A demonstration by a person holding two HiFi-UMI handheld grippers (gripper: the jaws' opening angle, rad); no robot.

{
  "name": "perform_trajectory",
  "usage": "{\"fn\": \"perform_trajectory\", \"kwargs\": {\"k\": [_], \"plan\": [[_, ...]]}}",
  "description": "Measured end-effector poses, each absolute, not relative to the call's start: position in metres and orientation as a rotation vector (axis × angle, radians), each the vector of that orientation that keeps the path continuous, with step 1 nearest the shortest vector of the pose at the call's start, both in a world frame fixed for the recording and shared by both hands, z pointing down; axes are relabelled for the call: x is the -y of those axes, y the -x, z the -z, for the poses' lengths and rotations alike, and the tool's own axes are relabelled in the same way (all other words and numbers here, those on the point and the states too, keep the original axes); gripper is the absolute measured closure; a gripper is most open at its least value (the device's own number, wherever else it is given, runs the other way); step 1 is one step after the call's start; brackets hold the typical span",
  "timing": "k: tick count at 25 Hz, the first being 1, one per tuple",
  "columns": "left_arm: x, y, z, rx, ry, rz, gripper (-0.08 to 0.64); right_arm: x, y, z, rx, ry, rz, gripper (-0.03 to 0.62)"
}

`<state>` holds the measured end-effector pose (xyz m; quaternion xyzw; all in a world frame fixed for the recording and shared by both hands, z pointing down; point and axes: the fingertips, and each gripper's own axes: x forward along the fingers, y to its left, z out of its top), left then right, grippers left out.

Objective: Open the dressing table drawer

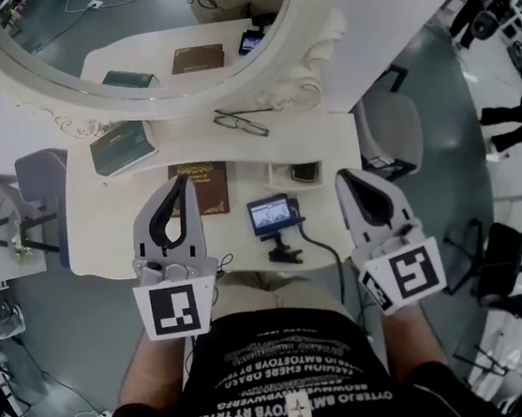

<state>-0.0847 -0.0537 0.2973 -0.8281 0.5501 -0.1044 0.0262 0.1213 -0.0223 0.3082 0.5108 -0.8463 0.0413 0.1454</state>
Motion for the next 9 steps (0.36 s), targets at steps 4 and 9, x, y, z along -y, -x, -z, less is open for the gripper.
{"fn": "perform_trajectory", "kwargs": {"k": [4, 9], "plan": [[0.056, 0.0803, -0.2955, -1.691, 2.562, 0.309, 0.558, 0.0214, -0.1217, -0.3102, 2.438, -1.469, -0.112, 0.591], [0.0573, 0.0748, -0.2962, -1.664, 2.569, 0.312, 0.558, 0.0225, -0.1232, -0.3183, 2.434, -1.466, -0.137, 0.591]]}}
